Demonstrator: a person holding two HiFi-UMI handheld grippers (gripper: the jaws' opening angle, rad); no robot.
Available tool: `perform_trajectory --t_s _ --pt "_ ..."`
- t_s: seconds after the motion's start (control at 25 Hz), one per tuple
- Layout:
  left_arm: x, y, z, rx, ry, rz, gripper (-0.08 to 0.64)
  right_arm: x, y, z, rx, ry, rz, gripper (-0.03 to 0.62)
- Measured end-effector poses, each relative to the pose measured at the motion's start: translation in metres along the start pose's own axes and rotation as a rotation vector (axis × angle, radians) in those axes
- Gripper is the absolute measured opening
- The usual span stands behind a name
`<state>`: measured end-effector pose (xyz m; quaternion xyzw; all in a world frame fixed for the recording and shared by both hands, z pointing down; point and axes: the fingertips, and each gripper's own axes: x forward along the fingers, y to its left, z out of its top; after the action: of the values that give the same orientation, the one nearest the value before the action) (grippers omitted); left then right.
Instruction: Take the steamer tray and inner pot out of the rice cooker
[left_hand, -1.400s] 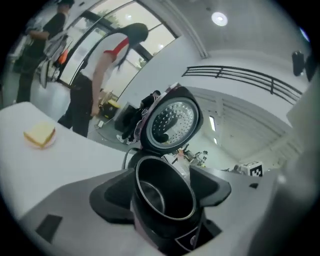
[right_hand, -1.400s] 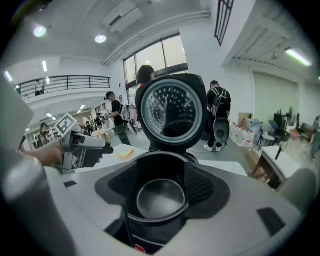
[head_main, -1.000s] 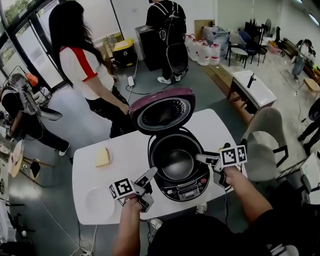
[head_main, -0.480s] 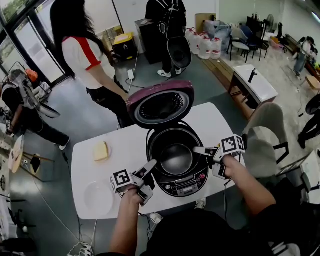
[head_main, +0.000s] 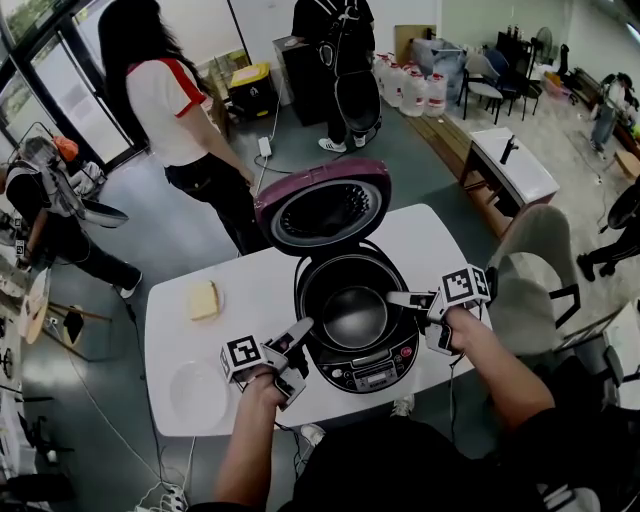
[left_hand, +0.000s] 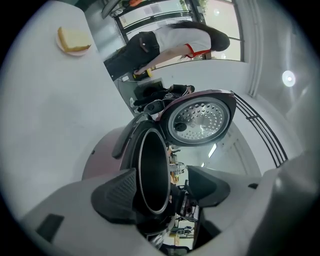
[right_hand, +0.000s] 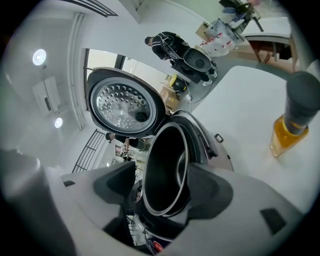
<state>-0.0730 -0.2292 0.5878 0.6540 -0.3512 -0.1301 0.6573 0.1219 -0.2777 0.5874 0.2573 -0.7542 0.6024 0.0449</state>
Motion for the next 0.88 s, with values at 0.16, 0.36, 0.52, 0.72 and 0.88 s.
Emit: perform_trajectory --t_s 0.16,0.36,0.52,0.72,0.88 --pt "0.008 -0.003 -0.002 0.012 0.025 0.029 0.318 0.002 -0.001 0.002 -0.015 0.002 -0.012 0.304" --pt "0.013 0.002 -0.003 0.070 0.052 0.085 0.262 0.004 -0.010 0.006 -0.047 0.022 -0.057 0.252" --pt "0.014 0.010 -0.004 0.149 0.065 0.164 0.161 0.005 -0.018 0.008 -0.103 0.031 -0.123 0.185" --pt "0.011 0.023 -0.004 0.154 0.052 0.216 0.024 0.001 -0.033 0.009 -0.150 0.031 -0.204 0.040" --pt "0.011 0.026 -0.004 0.148 0.047 0.212 0.012 0.001 -0.035 0.008 -0.174 0.022 -0.213 0.038"
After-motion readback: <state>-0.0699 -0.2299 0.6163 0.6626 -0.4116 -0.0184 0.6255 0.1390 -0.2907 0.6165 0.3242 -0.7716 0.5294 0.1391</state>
